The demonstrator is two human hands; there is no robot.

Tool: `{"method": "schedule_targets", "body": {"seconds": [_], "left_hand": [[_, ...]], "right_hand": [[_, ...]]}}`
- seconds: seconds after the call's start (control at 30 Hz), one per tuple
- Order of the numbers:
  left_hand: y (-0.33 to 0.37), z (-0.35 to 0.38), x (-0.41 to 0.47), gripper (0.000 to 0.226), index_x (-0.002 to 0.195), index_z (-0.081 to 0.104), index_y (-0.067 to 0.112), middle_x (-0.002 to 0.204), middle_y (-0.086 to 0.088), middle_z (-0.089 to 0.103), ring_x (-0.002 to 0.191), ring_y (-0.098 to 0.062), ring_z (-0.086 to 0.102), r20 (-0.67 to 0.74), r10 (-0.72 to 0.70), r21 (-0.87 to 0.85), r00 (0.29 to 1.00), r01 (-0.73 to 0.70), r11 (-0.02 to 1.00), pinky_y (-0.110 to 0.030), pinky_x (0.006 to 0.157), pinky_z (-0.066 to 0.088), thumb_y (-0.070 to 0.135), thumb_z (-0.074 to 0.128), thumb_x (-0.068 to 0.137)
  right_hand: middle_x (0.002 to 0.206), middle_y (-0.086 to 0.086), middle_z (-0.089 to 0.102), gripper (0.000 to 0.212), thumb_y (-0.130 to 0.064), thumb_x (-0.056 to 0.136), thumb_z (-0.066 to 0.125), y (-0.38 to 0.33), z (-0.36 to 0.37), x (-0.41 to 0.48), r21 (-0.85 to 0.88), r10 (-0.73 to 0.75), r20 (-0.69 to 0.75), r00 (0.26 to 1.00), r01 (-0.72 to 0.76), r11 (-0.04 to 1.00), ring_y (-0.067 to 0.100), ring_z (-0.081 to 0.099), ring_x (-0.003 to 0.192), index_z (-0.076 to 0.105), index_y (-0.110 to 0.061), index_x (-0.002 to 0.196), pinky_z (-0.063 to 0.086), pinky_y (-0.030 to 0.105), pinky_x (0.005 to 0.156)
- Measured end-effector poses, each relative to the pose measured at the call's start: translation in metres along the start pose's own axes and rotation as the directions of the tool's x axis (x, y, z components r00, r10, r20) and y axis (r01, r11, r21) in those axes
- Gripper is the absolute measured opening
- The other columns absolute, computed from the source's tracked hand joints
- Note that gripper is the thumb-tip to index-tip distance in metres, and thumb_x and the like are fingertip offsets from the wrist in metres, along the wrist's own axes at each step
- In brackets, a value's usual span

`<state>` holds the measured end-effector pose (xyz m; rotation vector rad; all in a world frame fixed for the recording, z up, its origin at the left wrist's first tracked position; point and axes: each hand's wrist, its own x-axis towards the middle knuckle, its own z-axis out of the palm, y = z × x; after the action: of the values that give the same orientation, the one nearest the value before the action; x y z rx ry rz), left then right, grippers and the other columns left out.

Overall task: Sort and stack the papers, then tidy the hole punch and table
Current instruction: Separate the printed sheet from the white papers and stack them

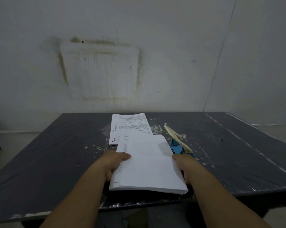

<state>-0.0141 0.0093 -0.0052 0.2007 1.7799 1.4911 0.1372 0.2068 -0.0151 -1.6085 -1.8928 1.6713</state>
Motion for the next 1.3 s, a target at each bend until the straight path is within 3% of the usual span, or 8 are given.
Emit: {"method": "schedule_targets", "body": {"seconds": [0.13, 0.27, 0.37, 0.6, 0.97, 1.03, 1.13, 1.3], "left_hand": [[0.004, 0.011, -0.002, 0.013, 0.101, 0.067, 0.003, 0.088, -0.019, 0.075, 0.072, -0.033, 0.072, -0.012, -0.008, 0.007, 1.000, 0.008, 1.000, -0.041, 0.059, 0.059, 0.002, 0.065, 0.088], [0.009, 0.017, -0.006, 0.013, 0.101, 0.065, 0.004, 0.090, -0.020, 0.074, 0.073, -0.033, 0.070, -0.017, 0.003, -0.010, 1.000, -0.003, 1.000, -0.041, 0.060, 0.059, 0.001, 0.063, 0.088], [0.008, 0.019, -0.006, 0.016, 0.103, 0.066, 0.003, 0.093, -0.020, 0.074, 0.074, -0.033, 0.070, -0.035, 0.007, -0.002, 0.999, -0.007, 1.000, -0.041, 0.062, 0.059, 0.001, 0.063, 0.087], [0.000, 0.016, -0.005, 0.022, 0.107, 0.066, 0.001, 0.093, -0.022, 0.074, 0.074, -0.035, 0.072, -0.075, -0.001, 0.039, 0.997, 0.004, 0.999, -0.043, 0.064, 0.059, 0.002, 0.063, 0.086], [0.001, 0.015, -0.010, 0.023, 0.109, 0.066, 0.000, 0.096, -0.022, 0.074, 0.080, -0.036, 0.072, -0.082, -0.006, 0.068, 0.997, 0.011, 0.998, -0.048, 0.071, 0.060, 0.004, 0.063, 0.086], [0.000, 0.016, -0.011, 0.025, 0.110, 0.066, 0.000, 0.095, -0.022, 0.074, 0.083, -0.038, 0.073, -0.084, -0.011, 0.072, 0.996, 0.017, 0.997, -0.053, 0.075, 0.059, 0.004, 0.064, 0.085], [0.000, 0.018, -0.012, 0.025, 0.111, 0.066, 0.000, 0.096, -0.022, 0.074, 0.082, -0.037, 0.072, -0.083, -0.005, 0.067, 0.997, 0.011, 0.998, -0.050, 0.073, 0.060, 0.003, 0.063, 0.086], [0.002, 0.021, -0.013, 0.026, 0.114, 0.065, 0.002, 0.098, -0.021, 0.073, 0.079, -0.035, 0.071, -0.075, 0.009, 0.057, 0.997, -0.005, 0.998, -0.043, 0.066, 0.059, 0.002, 0.061, 0.088]], "right_hand": [[0.134, 0.022, 0.055, 0.042, -0.018, 0.098, 0.045, 0.003, -0.010, -0.002, -0.040, -0.080, -0.031, 0.996, 0.079, 0.996, 0.023, 0.050, 0.097, 0.050, 0.000, 0.136, 0.044, 0.033, 0.085], [0.088, 0.013, 0.051, 0.032, -0.016, 0.099, 0.043, 0.005, -0.011, -0.003, -0.092, -0.090, -0.148, 0.985, 0.077, 0.993, 0.028, 0.055, 0.090, 0.055, 0.001, 0.124, 0.044, 0.031, 0.080], [0.098, 0.009, 0.060, 0.030, -0.027, 0.093, 0.048, 0.013, -0.008, -0.007, -0.231, -0.202, -0.265, 0.943, 0.141, 0.963, 0.025, 0.059, 0.083, 0.058, -0.010, 0.116, 0.049, 0.032, 0.070], [0.116, 0.009, 0.060, 0.040, -0.029, 0.091, 0.052, 0.005, 0.000, -0.009, -0.192, -0.234, -0.231, 0.945, 0.191, 0.963, 0.027, 0.058, 0.092, 0.053, -0.012, 0.127, 0.045, 0.031, 0.072], [0.112, 0.019, 0.065, 0.030, -0.019, 0.093, 0.052, 0.007, -0.001, -0.007, -0.249, -0.280, -0.205, 0.938, 0.227, 0.942, 0.037, 0.063, 0.100, 0.061, -0.001, 0.115, 0.055, 0.044, 0.087], [0.113, 0.012, 0.063, 0.028, -0.027, 0.098, 0.049, 0.009, 0.002, -0.016, -0.428, -0.346, -0.265, 0.900, 0.212, 0.879, 0.030, 0.061, 0.096, 0.058, -0.008, 0.117, 0.051, 0.037, 0.079], [0.124, 0.006, 0.059, 0.030, -0.028, 0.103, 0.037, 0.013, 0.004, -0.026, -0.757, -0.556, -0.228, 0.799, 0.214, 0.618, 0.029, 0.059, 0.108, 0.051, -0.023, 0.129, 0.047, 0.038, 0.077], [0.124, 0.003, 0.061, 0.033, -0.022, 0.102, 0.043, 0.006, 0.007, -0.029, -0.961, -0.581, -0.077, 0.810, 0.096, 0.260, 0.020, 0.061, 0.108, 0.053, -0.022, 0.133, 0.049, 0.032, 0.079]]}}
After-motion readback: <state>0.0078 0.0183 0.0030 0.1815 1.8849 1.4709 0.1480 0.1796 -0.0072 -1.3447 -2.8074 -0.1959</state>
